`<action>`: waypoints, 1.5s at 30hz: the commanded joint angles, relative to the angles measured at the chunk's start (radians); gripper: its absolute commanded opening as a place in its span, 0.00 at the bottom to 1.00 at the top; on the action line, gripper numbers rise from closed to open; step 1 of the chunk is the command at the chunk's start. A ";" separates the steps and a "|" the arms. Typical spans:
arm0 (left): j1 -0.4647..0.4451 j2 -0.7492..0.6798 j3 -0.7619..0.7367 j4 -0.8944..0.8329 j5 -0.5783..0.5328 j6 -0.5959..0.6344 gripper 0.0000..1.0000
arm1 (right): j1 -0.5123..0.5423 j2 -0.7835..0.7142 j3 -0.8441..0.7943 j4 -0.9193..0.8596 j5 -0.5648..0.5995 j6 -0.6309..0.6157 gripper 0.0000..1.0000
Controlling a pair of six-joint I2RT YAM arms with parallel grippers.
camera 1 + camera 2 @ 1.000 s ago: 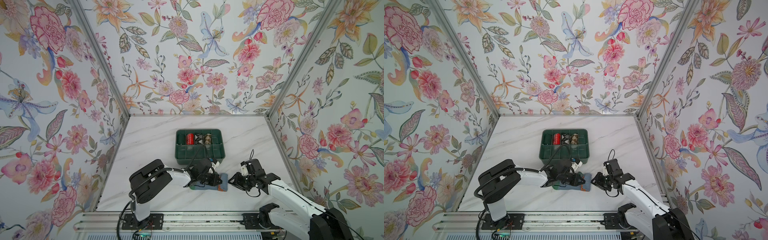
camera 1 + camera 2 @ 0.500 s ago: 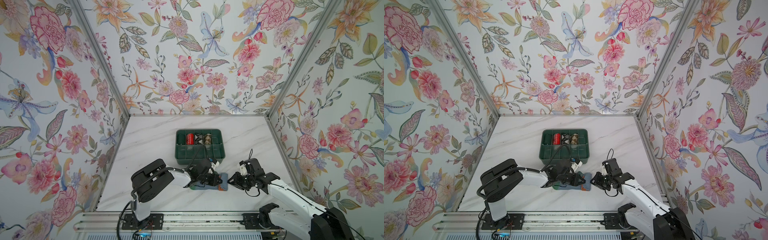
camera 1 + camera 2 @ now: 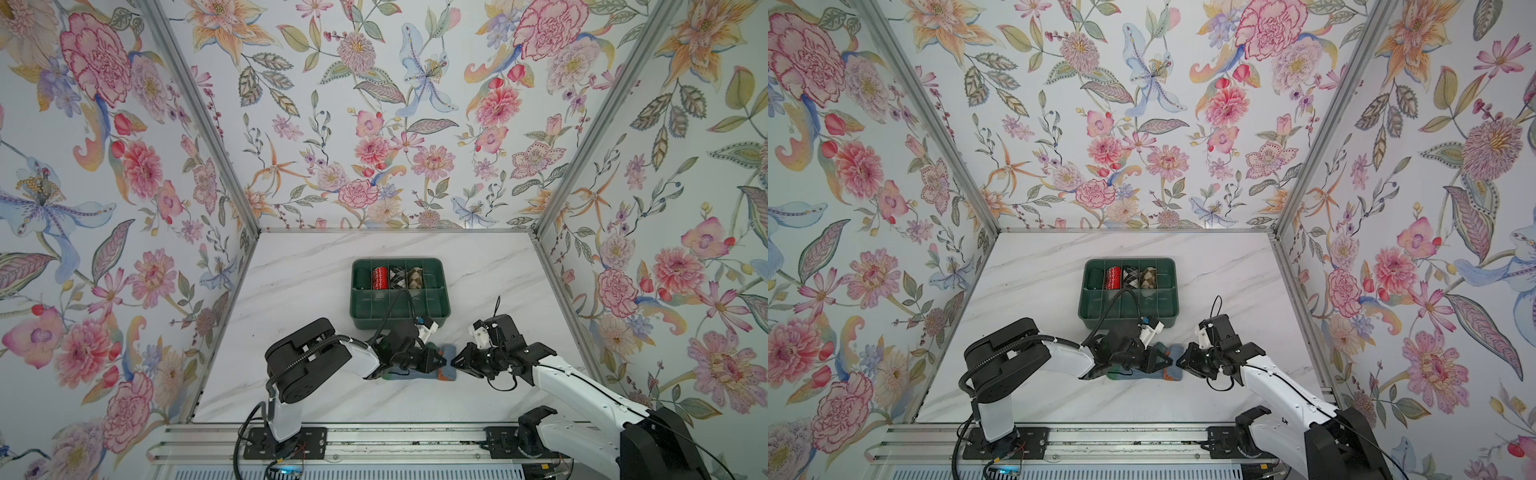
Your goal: Roll the socks
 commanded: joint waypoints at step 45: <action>-0.021 0.152 -0.067 0.298 -0.052 -0.121 0.00 | 0.056 0.068 0.012 0.003 -0.041 0.008 0.16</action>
